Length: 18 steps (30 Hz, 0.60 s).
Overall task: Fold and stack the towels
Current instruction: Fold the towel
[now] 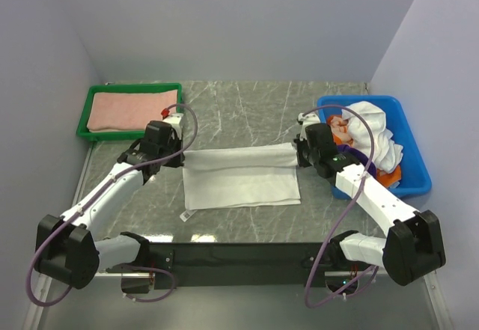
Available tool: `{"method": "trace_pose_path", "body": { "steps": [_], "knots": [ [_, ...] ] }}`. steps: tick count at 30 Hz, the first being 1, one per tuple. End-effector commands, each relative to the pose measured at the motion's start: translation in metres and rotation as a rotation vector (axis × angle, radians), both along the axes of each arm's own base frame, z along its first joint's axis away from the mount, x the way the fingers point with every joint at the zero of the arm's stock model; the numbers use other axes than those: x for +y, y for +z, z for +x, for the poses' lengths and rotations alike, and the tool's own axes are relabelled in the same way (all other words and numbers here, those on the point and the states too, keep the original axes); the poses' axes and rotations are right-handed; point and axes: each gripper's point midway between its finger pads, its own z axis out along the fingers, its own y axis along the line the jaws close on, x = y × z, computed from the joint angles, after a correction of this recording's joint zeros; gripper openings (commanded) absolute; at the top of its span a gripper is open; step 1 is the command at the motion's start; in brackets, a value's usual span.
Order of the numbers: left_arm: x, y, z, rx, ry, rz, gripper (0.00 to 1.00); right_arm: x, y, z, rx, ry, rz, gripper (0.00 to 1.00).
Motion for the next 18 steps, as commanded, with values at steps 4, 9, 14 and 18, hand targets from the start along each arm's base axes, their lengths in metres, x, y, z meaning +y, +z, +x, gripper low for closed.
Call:
{"method": "trace_pose_path", "body": {
  "steps": [4, 9, 14, 18],
  "knots": [
    [0.017, 0.002, -0.016, 0.091, 0.183, -0.023, 0.01, -0.007, -0.015, -0.023, 0.083, -0.093, 0.059, 0.0],
    [0.015, -0.015, -0.031, 0.168, 0.257, -0.081, 0.01, -0.006, -0.022, -0.026, 0.106, -0.142, 0.099, 0.0],
    [0.013, -0.033, -0.035, 0.231, 0.33, -0.109, 0.01, 0.002, -0.039, -0.027, 0.194, -0.147, 0.113, 0.0],
    [0.013, -0.061, -0.038, 0.299, 0.385, -0.108, 0.01, 0.002, -0.055, -0.024, 0.249, -0.164, 0.103, 0.0]
  ]
}}
